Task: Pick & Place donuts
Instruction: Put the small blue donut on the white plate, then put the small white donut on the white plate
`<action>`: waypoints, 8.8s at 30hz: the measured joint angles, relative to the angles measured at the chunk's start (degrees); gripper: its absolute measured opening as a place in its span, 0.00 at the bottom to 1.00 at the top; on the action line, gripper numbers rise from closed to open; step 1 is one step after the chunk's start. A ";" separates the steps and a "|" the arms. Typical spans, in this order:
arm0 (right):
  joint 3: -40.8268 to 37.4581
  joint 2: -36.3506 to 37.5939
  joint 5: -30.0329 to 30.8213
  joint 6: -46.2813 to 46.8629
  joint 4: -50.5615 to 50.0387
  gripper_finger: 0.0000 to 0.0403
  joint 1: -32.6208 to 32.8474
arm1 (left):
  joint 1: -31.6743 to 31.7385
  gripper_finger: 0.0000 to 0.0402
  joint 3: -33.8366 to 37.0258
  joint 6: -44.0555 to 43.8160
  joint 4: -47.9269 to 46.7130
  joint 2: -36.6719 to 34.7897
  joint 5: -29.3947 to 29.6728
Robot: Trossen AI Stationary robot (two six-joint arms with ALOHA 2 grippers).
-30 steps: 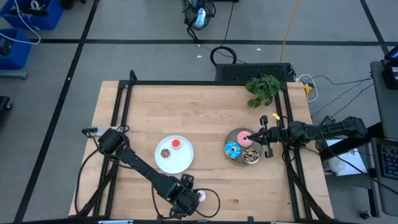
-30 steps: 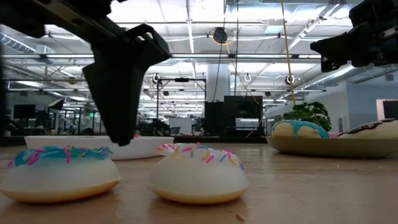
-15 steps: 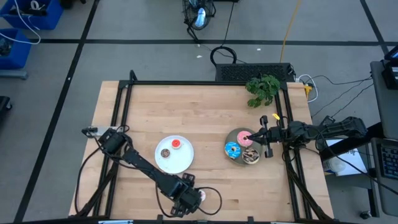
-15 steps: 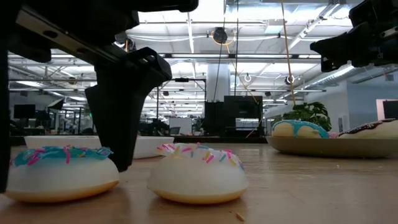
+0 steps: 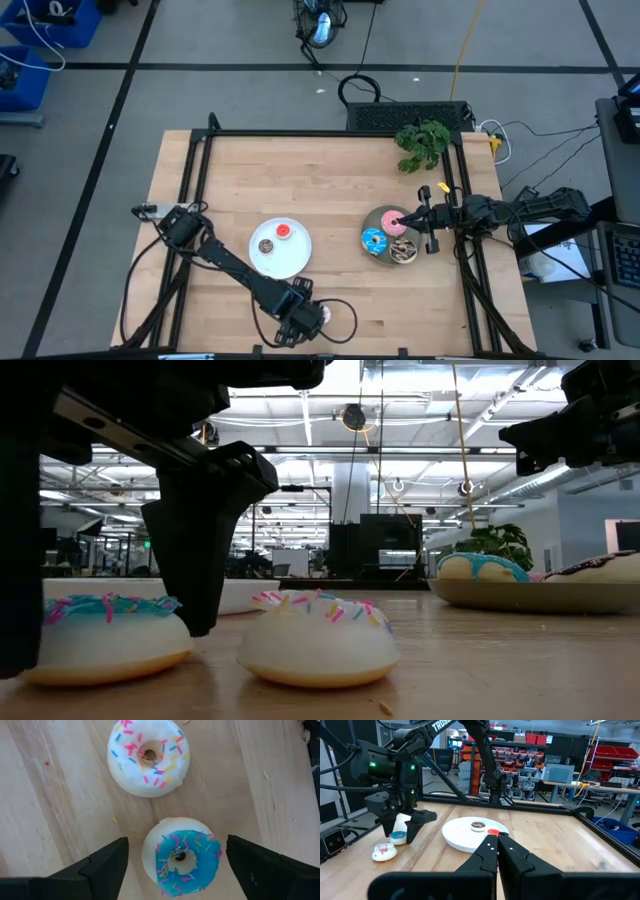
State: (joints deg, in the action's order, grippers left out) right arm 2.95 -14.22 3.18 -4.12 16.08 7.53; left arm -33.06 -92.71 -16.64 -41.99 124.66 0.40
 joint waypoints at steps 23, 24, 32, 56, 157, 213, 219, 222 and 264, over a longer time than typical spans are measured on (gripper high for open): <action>0.01 0.00 0.00 0.00 -0.02 0.00 0.00 | 0.04 0.49 -0.07 0.02 -1.65 -0.11 -0.07; 0.01 0.00 0.00 0.00 -0.02 0.00 0.00 | 0.04 0.50 -0.07 0.01 -1.94 -0.19 0.04; -0.01 0.02 0.00 0.02 -0.02 0.00 0.00 | 0.20 0.51 -5.67 0.14 -10.17 -0.22 2.47; 0.01 0.02 -0.24 0.02 -0.02 0.00 0.00 | 7.53 0.51 -31.23 1.94 -46.81 -11.76 14.83; 0.00 0.00 -0.24 -0.39 -0.05 0.00 0.00 | 12.28 0.55 -7.12 9.23 -12.02 -18.64 8.37; 0.01 -0.28 -0.24 0.02 0.35 0.00 0.00 | 5.81 0.94 -16.98 19.10 -3.95 10.75 -5.97; 0.01 -0.28 -0.24 0.02 0.35 0.00 0.00 | 5.99 0.82 -16.98 17.45 -5.59 10.75 -6.38; 0.00 -0.28 -0.24 0.03 0.35 0.00 0.01 | 6.01 0.73 -16.98 17.40 -5.87 10.75 -6.38; 0.00 -0.83 -0.24 0.02 0.35 0.00 0.01 | 15.78 0.40 15.50 0.75 -14.82 -31.86 3.76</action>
State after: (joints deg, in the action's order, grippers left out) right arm 2.95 -15.05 2.94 -4.10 16.43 7.54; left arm -17.28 -77.20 -15.90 -56.81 92.80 4.17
